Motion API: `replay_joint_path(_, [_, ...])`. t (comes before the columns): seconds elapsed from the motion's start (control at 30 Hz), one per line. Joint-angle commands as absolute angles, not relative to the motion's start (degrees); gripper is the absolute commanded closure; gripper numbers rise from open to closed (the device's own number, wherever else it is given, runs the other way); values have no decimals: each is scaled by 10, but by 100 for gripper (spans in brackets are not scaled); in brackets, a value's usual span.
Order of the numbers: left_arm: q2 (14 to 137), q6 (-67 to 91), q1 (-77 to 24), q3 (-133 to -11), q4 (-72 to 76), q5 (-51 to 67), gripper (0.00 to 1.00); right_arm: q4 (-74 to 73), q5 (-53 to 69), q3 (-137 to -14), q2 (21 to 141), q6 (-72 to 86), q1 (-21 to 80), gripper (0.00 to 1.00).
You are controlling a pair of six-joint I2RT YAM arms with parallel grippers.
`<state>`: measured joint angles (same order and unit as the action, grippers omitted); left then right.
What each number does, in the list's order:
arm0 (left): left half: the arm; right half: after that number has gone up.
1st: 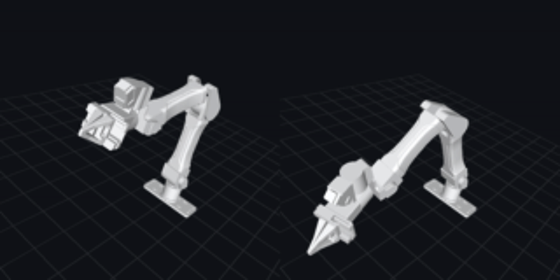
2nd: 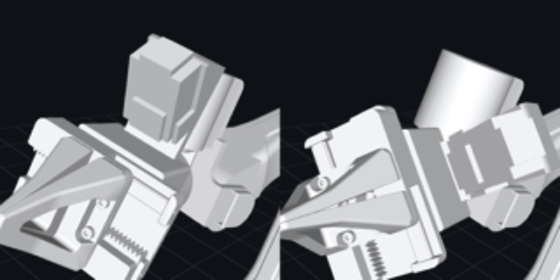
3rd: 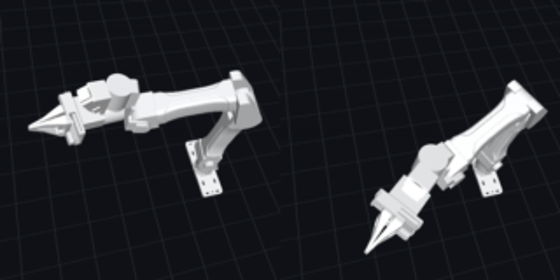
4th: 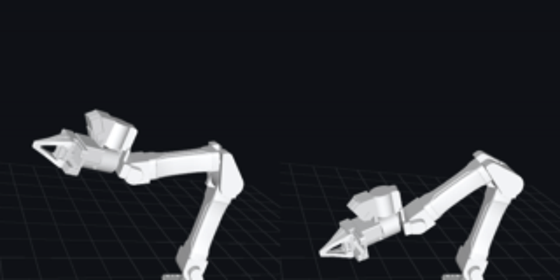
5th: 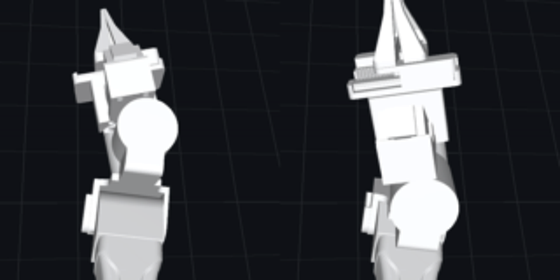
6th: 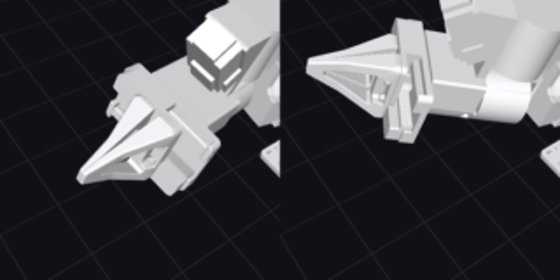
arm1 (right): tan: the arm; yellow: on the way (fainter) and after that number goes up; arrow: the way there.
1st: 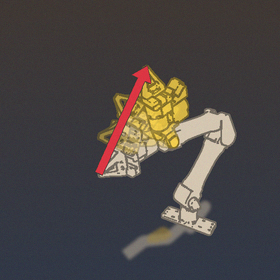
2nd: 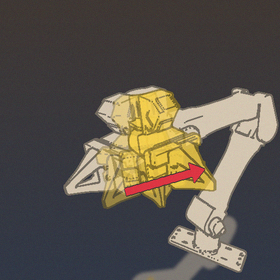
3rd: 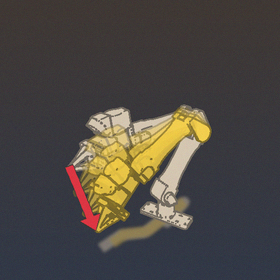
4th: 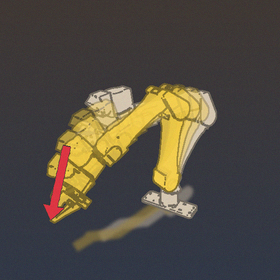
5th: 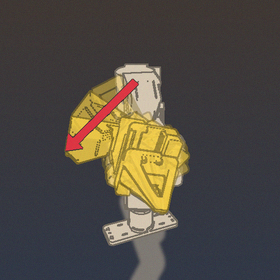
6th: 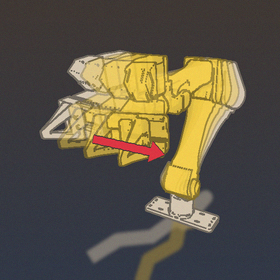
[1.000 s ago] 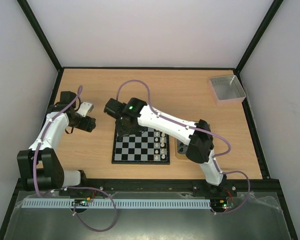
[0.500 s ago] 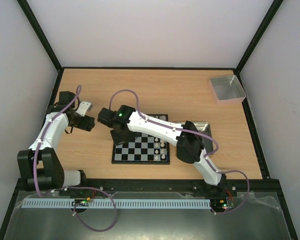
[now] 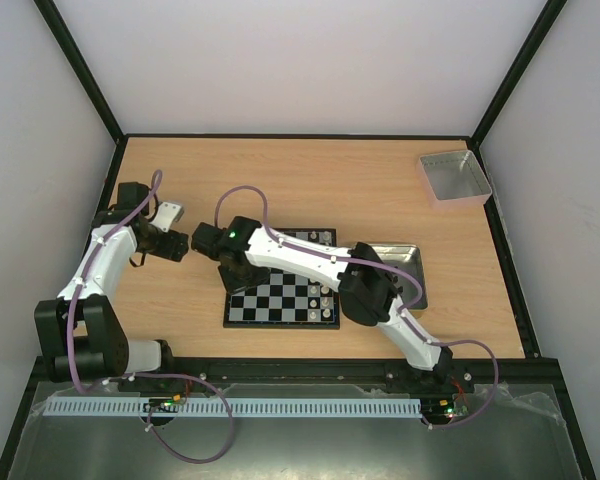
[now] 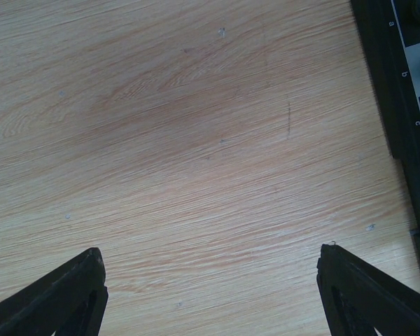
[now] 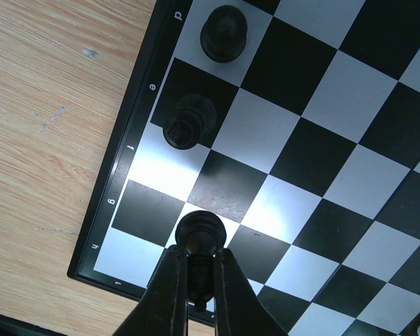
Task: Set up the chess pieces on the board
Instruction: Place the chess piece on the chessboard.
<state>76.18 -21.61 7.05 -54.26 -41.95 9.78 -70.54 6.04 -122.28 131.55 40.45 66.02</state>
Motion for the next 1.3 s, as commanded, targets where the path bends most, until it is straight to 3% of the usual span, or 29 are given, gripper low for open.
replay_joint_path(0.0, [764, -218, 74, -541, -427, 93, 18, -707, 54, -1239, 1325, 400, 665, 98])
replay_joint_path(1.27, [769, -212, 77, -541, -418, 86, 18, -655, 67, -1236, 1363, 405, 664, 96])
